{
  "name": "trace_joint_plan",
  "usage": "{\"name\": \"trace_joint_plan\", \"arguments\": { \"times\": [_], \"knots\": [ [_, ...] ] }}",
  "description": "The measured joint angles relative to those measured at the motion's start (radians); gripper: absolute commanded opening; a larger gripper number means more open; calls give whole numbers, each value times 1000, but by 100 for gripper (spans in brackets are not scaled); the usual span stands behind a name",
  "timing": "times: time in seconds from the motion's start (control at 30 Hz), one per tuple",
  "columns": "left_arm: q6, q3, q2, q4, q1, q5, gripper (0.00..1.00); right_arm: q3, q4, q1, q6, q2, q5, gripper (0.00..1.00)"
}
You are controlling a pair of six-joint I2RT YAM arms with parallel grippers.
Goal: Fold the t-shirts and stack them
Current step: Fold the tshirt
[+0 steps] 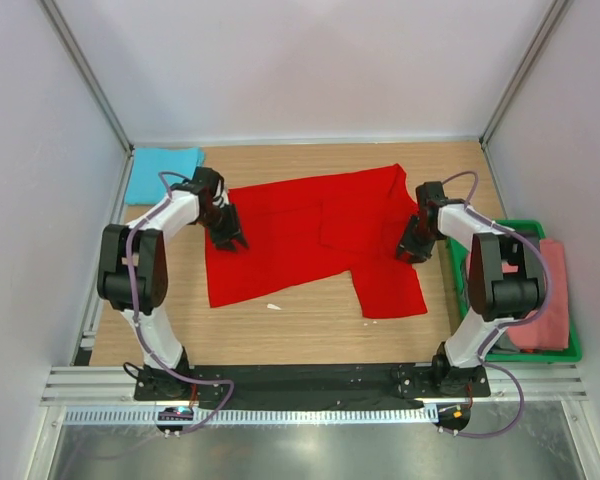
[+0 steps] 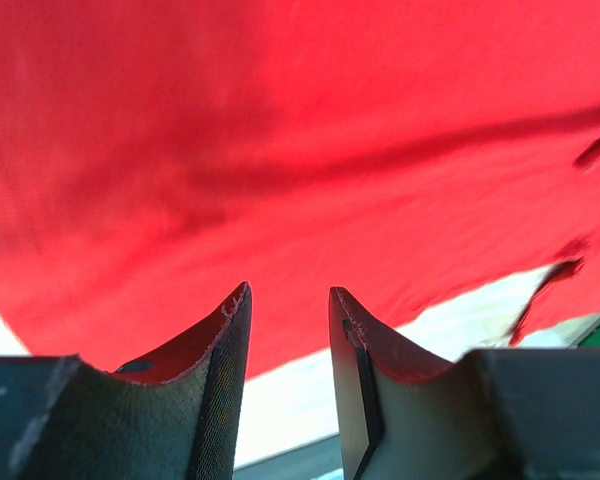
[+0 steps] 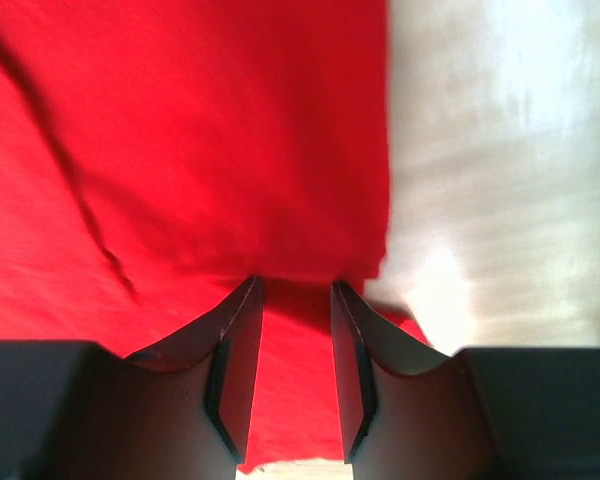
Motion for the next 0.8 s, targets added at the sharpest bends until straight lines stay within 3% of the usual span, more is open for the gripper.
{"name": "trace_joint_plan", "arguments": {
  "times": [0.2, 0.3, 0.57, 0.8],
  "knots": [
    [-17, -112, -118, -33, 2, -43, 38, -151, 3, 36, 52, -113, -16, 40],
    [-34, -142, -173, -41, 10, -63, 38, -191, -34, 62, 72, -166, -20, 48],
    [-122, -273, -299, -51, 109, -98, 36, -43, -167, 70, 50, -203, 22, 76],
    [-227, -420, -368, -74, 248, -97, 39, -20, -227, 70, 23, -234, -6, 77]
  ]
}}
